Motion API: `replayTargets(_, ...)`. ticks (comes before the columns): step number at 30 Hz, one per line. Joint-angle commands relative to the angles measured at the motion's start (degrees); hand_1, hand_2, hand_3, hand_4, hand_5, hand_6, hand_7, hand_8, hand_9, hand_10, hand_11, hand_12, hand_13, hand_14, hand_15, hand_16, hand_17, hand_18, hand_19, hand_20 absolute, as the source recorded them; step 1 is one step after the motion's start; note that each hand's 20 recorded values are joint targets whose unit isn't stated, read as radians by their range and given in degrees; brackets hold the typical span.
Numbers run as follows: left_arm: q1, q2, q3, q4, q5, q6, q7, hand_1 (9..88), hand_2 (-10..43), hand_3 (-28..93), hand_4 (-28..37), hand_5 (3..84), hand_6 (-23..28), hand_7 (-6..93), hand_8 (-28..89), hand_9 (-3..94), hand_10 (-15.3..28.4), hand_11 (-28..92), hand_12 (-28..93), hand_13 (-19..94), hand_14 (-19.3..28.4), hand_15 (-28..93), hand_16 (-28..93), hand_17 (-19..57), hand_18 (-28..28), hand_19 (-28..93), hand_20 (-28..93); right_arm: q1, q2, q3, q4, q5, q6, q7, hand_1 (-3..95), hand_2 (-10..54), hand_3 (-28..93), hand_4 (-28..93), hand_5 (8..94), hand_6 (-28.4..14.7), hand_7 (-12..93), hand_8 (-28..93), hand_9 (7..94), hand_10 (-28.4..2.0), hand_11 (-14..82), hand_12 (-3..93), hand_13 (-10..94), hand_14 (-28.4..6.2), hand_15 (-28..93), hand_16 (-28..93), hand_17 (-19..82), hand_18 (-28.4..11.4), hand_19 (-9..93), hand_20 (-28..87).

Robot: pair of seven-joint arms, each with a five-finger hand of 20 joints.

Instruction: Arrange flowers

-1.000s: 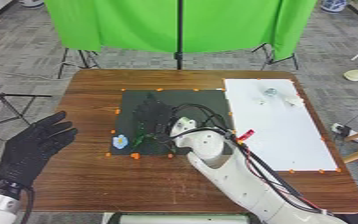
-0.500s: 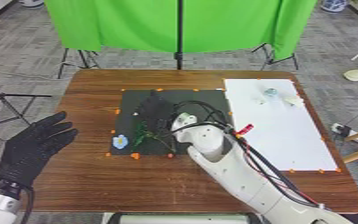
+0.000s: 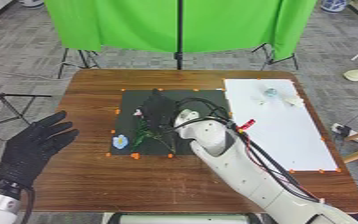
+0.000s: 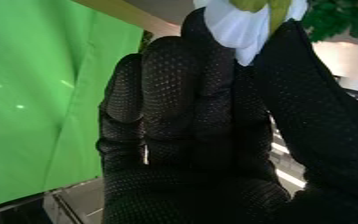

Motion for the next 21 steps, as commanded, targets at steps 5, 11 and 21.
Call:
replayTargets(5, 0.7, -0.61, -0.01, 0.07, 0.25, 0.26, -0.14, 25.2, -3.3, 72, -27.9, 39.9, 2.7, 20.5, -10, 34.6, 13.2, 28, 14, 29, 16.3, 38, -2, -7.2, 22.1, 49, 5, 2.3, 0.7, 1.4, 2.4, -13.7, -0.5, 0.1, 48.7, -9.5, 81, -28, 77.8, 5.4, 33, -11, 85.4, -1.4, 21.4, 47.9, 68, -1.0, 60, 37, 25, -14.7, 74, 41)
replayTargets(11, 0.9, -0.81, -0.14, 0.0, 0.2, 0.24, -0.3, 25.2, -3.4, 72, -27.4, 39.8, 2.7, 20.5, -10, 34.5, 13.1, 28, 14, 29, 16.3, 38, -1, -7.3, 22.2, 49, 5, 1.7, 1.2, 1.8, 1.8, -13.0, -0.6, -0.2, 48.5, -9.5, 81, -28, 77.8, 5.6, 33, -11, 85.4, -1.4, 21.6, 47.7, 68, -0.9, 60, 37, 25, -14.7, 74, 41)
replayTargets(21, 0.7, -0.81, -0.04, 0.13, 0.17, 0.13, -0.32, 25.2, -3.3, 72, -27.2, 39.1, 2.8, 20.4, -10, 33.6, 13.0, 28, 14, 28, 16.2, 37, -1, -7.3, 22.1, 49, 4, -0.2, 2.2, 0.3, -2.5, -8.7, -0.9, -0.3, 47.9, -9.5, 82, -28, 77.2, 5.9, 34, -10, 85.1, -1.1, 21.9, 47.5, 68, -1.0, 60, 37, 25, -14.7, 74, 41)
